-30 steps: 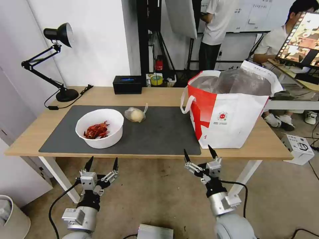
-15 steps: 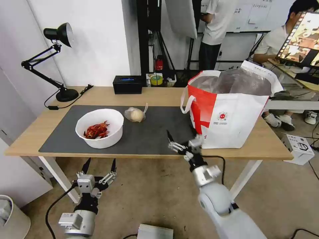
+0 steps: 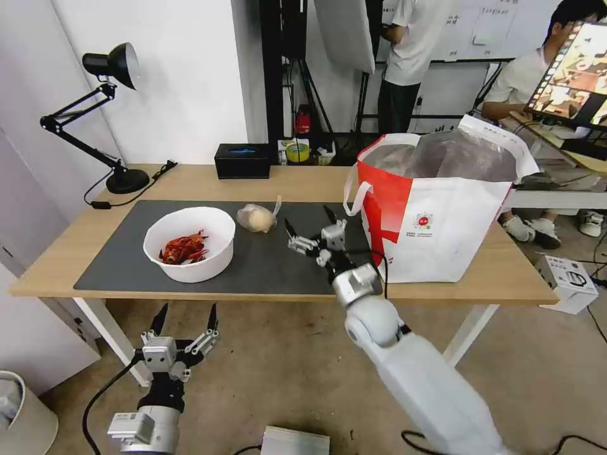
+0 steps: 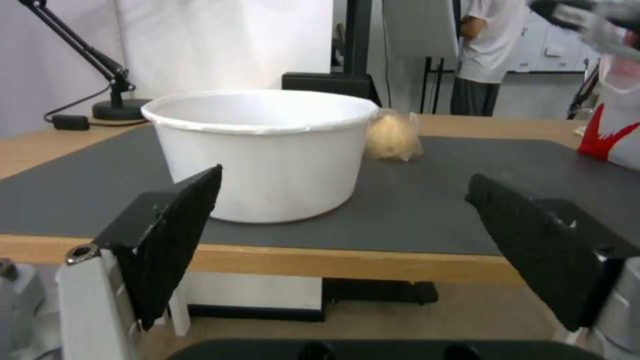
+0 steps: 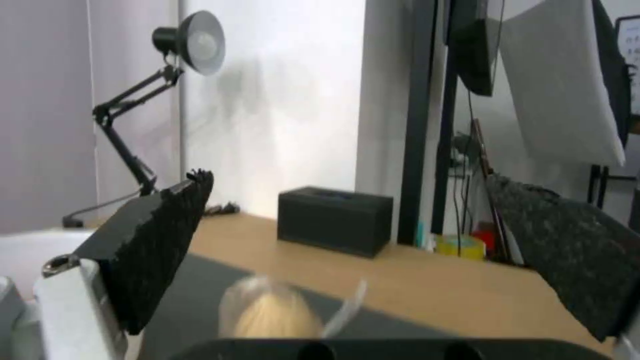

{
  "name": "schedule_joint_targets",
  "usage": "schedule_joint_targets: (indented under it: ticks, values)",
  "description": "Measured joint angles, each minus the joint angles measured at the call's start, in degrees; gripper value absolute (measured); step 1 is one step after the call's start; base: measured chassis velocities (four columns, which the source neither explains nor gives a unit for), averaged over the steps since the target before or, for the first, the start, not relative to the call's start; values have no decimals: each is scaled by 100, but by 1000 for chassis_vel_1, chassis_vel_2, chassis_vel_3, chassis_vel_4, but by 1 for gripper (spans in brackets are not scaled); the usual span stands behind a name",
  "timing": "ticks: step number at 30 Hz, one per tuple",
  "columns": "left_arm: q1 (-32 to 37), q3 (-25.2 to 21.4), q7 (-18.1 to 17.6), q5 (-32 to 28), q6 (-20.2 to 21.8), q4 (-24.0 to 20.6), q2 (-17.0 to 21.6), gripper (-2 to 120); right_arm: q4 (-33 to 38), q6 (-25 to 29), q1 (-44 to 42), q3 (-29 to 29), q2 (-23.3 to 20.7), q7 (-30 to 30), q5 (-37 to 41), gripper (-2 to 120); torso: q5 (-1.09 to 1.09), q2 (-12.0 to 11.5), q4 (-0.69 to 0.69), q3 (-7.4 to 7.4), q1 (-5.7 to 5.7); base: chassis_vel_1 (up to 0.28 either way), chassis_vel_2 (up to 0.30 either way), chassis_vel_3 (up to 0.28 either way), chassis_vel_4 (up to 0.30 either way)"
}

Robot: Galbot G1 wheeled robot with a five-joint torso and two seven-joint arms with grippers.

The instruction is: Pick up the trash from the table and place it into the takeout bag.

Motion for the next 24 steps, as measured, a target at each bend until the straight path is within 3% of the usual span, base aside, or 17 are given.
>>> schedule_joint_targets:
  ticks: [11,24]
  values:
    - [161,-45,-4,50,-118,-79,-3,100,-1675,-63,1492,-389,852,-8,280,100,-2,0,0,0,-1,0,0,0,0]
    - [250,-46,-4,136,-139,-124,-3,100,-2826,-520,2090,-349,1489,-110,273,100,-1,0,1,-1,-1,0,0,0,0]
